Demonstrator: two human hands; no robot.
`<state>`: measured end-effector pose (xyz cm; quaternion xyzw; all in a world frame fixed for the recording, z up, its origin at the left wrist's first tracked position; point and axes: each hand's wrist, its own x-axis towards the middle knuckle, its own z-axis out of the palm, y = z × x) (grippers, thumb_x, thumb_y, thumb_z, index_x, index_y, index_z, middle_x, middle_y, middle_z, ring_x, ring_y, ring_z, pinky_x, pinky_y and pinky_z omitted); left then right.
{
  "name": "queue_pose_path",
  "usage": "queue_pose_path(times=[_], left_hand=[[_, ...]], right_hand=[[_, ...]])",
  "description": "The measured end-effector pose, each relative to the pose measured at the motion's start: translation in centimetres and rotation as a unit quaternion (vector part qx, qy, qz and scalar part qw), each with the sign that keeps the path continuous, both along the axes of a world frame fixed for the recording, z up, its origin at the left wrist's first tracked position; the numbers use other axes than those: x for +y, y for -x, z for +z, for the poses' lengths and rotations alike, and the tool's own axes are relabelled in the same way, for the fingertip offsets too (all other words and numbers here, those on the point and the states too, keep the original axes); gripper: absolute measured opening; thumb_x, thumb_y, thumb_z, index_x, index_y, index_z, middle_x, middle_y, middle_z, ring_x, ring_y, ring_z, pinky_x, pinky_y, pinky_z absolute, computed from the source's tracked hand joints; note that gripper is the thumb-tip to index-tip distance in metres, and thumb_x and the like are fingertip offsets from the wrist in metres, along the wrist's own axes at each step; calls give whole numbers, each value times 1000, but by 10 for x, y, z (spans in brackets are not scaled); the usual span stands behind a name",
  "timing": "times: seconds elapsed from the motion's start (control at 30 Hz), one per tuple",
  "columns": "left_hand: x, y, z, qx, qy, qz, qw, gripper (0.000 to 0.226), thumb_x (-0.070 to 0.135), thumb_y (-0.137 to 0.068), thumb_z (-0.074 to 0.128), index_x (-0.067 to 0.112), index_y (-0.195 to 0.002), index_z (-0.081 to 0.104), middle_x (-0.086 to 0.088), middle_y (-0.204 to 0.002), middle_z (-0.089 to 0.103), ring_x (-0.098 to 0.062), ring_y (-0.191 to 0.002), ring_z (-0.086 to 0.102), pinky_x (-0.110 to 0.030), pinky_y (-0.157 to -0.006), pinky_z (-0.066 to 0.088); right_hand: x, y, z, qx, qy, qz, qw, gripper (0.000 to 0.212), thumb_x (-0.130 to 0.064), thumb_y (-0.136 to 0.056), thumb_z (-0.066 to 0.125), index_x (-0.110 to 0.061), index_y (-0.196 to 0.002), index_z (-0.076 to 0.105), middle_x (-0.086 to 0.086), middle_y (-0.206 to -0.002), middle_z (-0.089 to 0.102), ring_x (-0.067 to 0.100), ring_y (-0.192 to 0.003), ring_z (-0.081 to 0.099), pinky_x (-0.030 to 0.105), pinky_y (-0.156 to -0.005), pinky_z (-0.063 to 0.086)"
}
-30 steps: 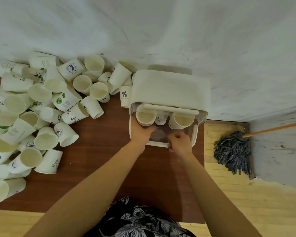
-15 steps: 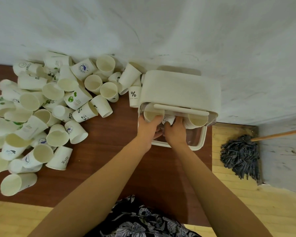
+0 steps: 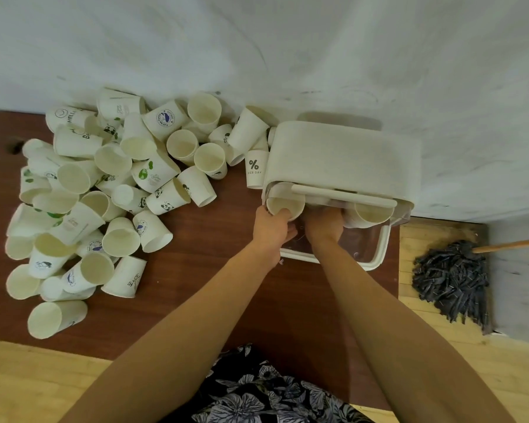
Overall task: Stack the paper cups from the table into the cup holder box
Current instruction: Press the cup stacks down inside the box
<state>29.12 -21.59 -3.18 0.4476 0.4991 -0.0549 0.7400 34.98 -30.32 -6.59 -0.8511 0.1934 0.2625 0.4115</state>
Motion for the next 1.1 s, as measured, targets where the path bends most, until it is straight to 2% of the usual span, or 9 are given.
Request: queue_pose_path(times=[0.1,0.23,0.37,0.57,0.7,0.83,0.93,1.0,1.1], left_hand=[[0,-2,-1,11,-5,16,1000,33,8,-94,50,15,-126,43,-13,-118,58,-34,-108,64,-29,-71,57],[-3,-3,-2,10,5,36,999,34,8,-95,49,15,-128,46,-10,-116,59,-28,-104,65,-31,-75,58],[-3,-6,0,-6,19,49,999,35,8,-95,51,13,-130,50,-11,-118,62,-23,-97,66,-30,-74,59],[-1,-2,10,-21,44,15,999,38,17,-92,60,14,-129,52,-14,-120,63,-27,-103,65,-31,-71,59],[6,10,16,-25,34,-29,999,20,21,-94,58,17,-113,54,-10,-113,61,-23,-95,62,-26,-63,56],[14,12,18,-2,-25,-75,997,34,25,-95,57,11,-125,48,-11,-109,57,-24,-83,67,-31,-66,59],[17,10,23,1,-16,-73,997,31,21,-96,53,7,-123,49,-18,-103,61,-28,-76,69,-35,-67,60],[17,9,23,2,-10,-68,998,33,20,-95,52,5,-124,48,-18,-101,61,-29,-72,69,-34,-62,59],[14,8,22,5,8,-69,998,34,19,-95,52,7,-126,47,-19,-102,59,-30,-74,67,-32,-57,58]], right_hand=[[-4,6,-4,-36,-6,-18,999,44,-32,-80,73,-8,-114,58,11,-106,67,32,-98,64,40,-83,53],[-9,18,-6,-43,-3,-30,999,65,-34,-75,80,-13,-124,44,14,-117,65,38,-105,62,47,-88,52],[-11,23,-4,-43,-20,-38,998,68,-27,-77,77,-16,-133,40,13,-121,63,38,-106,62,46,-86,53],[-26,34,1,-54,-40,-10,998,64,-31,-76,69,-26,-134,43,1,-116,67,29,-99,66,45,-84,56],[-35,44,11,-86,-85,-16,993,64,-30,-75,71,-29,-134,45,-6,-121,65,20,-105,64,45,-90,55],[-30,40,26,-125,-78,-13,989,72,-34,-79,74,-25,-140,39,1,-130,61,25,-112,60,41,-92,51],[-23,37,32,-120,-46,-9,992,72,-34,-77,75,-21,-138,38,5,-123,63,31,-108,62,46,-90,52],[-21,40,34,-112,-19,0,993,68,-32,-80,72,-18,-137,39,5,-123,63,31,-107,62,44,-87,51],[-30,53,42,-140,24,-8,990,43,-28,-84,66,-15,-120,47,2,-113,60,25,-99,61,38,-78,48]])
